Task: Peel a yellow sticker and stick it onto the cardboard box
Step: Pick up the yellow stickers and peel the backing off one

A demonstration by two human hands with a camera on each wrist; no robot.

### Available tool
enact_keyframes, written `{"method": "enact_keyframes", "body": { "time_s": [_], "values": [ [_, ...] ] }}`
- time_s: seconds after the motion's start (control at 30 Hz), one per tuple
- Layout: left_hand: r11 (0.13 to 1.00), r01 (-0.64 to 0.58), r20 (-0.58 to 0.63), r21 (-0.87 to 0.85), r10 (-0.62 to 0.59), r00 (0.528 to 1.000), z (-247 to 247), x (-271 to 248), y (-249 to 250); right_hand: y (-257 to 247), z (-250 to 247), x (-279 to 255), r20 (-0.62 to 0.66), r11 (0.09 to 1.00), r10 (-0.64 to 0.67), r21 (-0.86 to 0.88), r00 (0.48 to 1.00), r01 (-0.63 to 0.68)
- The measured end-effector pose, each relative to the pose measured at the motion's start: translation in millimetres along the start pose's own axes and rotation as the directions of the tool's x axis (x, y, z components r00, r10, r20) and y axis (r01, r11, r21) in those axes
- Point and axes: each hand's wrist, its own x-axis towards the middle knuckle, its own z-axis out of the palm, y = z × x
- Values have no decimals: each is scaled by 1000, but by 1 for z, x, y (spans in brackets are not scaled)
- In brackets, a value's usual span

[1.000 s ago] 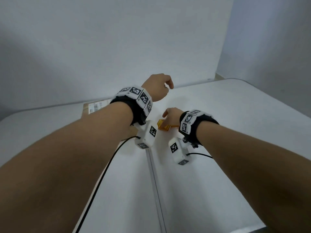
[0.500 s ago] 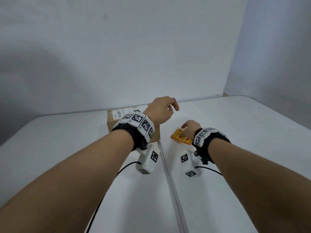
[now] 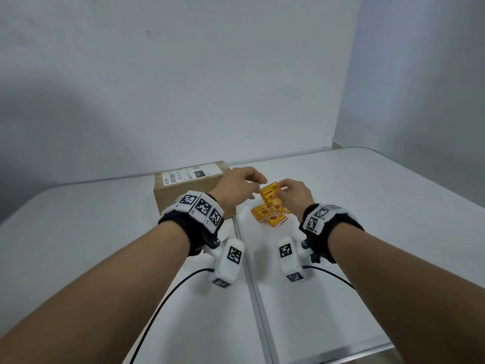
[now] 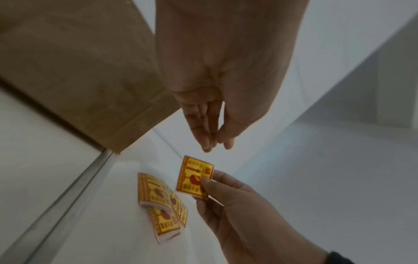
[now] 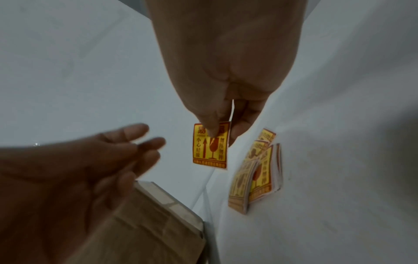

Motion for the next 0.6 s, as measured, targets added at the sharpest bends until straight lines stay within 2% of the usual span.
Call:
{"method": "enact_keyframes", "body": {
  "time_s": [0.13, 0.23, 0.37, 0.47, 0.6],
  "values": [
    [991, 98, -18, -94, -100, 995, 2, -8, -13, -7, -3, -8, 42, 994, -57, 94, 998, 53],
    [981, 125, -49, -150, -134, 990, 4, -17, -18, -12, -3, -15, 129, 988, -84, 138, 988, 66],
    [971, 180, -2, -160, -182, 983, 0, -30, -22, -17, 4, -24, 242, 986, -123, 139, 963, 91],
    [950, 218, -19, -222, -228, 974, -5, -37, -27, -19, 9, -34, 256, 960, -124, 274, 959, 51],
    [863, 241, -97, -443, -313, 945, -11, -48, -34, -22, 19, -44, 278, 897, -72, 437, 958, -60]
  ]
}}
